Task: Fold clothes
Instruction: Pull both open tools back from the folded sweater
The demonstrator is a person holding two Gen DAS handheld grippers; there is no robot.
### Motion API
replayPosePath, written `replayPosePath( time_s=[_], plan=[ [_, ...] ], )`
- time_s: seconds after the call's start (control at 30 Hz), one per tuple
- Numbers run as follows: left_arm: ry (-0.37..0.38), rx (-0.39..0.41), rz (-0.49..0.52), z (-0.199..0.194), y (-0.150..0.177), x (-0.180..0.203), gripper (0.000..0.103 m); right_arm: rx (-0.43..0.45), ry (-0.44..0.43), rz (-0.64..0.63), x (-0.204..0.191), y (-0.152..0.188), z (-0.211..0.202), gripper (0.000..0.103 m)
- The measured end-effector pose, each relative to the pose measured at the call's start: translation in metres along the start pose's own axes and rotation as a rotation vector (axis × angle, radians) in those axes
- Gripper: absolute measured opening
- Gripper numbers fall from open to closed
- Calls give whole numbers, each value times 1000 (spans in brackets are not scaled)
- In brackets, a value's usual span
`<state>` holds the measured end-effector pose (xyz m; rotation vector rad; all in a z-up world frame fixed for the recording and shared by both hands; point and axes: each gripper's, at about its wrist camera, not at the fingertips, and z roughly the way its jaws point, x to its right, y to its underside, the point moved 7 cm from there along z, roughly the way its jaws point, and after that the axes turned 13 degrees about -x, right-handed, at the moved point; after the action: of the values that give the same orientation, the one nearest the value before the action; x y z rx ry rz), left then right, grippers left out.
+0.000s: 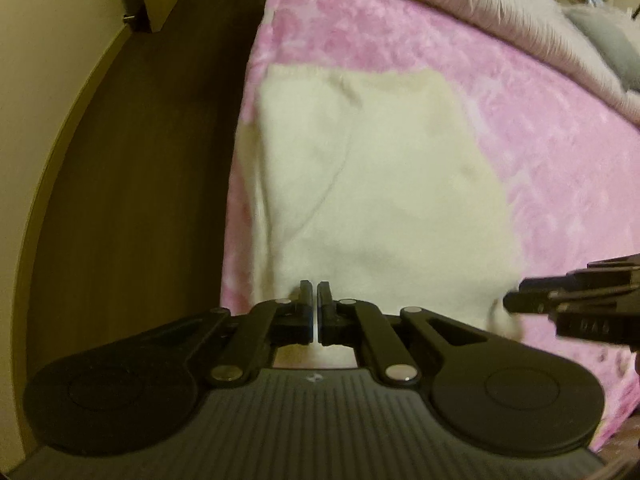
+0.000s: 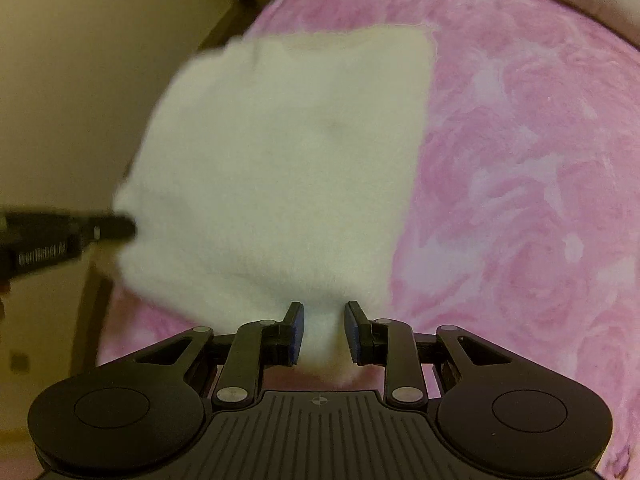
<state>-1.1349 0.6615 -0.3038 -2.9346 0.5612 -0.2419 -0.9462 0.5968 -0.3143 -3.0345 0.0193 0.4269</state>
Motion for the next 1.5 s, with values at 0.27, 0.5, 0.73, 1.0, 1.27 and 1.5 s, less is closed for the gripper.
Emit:
replayPosePath(
  time_s=[0.27, 0.5, 0.73, 1.0, 1.27, 1.5],
  plan=[
    [-58, 34, 22, 28, -86, -8, 2, 129, -17, 87, 35, -90, 6, 27],
    [-89, -18, -27, 52, -105, -10, 2, 103, -46, 65, 44, -107, 22, 28],
    [-92, -58, -124, 16, -64, 0, 3, 110, -75, 51, 28, -61, -6, 28],
    [-177, -22, -144, -39, -30, 27, 31, 78, -32, 24, 18, -16, -29, 28],
    [-286, 52, -160, -91, -4, 52, 39, 148, 1, -33, 7, 0, -75, 49],
    [-330, 124, -249, -141, 38, 85, 52, 181, -39, -156, -5, 30, -124, 58]
  ],
)
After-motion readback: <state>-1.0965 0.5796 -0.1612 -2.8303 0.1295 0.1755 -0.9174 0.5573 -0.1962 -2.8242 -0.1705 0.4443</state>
